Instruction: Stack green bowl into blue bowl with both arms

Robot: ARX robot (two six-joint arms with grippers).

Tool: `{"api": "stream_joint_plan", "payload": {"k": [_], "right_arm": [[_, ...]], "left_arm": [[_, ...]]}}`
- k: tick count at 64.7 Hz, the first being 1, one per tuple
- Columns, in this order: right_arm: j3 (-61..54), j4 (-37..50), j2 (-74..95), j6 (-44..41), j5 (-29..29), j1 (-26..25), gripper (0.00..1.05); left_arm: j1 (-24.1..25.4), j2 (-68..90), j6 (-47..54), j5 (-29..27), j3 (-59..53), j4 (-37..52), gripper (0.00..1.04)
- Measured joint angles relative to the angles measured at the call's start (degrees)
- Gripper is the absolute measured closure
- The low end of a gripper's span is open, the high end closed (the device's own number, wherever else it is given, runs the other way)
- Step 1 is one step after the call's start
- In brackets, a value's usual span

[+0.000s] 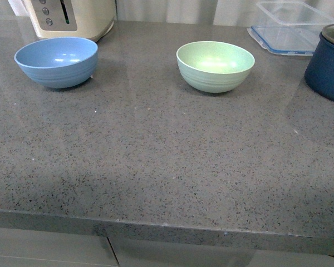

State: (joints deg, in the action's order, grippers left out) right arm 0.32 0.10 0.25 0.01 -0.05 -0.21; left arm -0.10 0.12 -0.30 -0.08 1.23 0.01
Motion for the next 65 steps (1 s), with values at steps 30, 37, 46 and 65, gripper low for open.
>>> {"api": "stream_joint_plan", "payload": {"k": [30, 37, 46, 65], "right_arm": [[0.0, 0.0, 0.0, 0.0, 0.0, 0.0, 0.10], [0.0, 0.0, 0.0, 0.0, -0.2, 0.0, 0.10], [0.0, -0.1, 0.0, 0.0, 0.0, 0.0, 0.10], [0.0, -0.1, 0.0, 0.0, 0.0, 0.0, 0.10]], "left_arm": [[-3.1, 7.4, -5.3, -13.2, 4.8, -11.8, 0.07], [1.8, 36.9, -12.1, -34.3, 18.9, -22.1, 0.07], [7.0, 58.6, -10.3, -32.4, 31.6, -11.7, 0.07], [5.9, 82.2, -7.5, -24.6, 50.8, -6.4, 0.07]]}}
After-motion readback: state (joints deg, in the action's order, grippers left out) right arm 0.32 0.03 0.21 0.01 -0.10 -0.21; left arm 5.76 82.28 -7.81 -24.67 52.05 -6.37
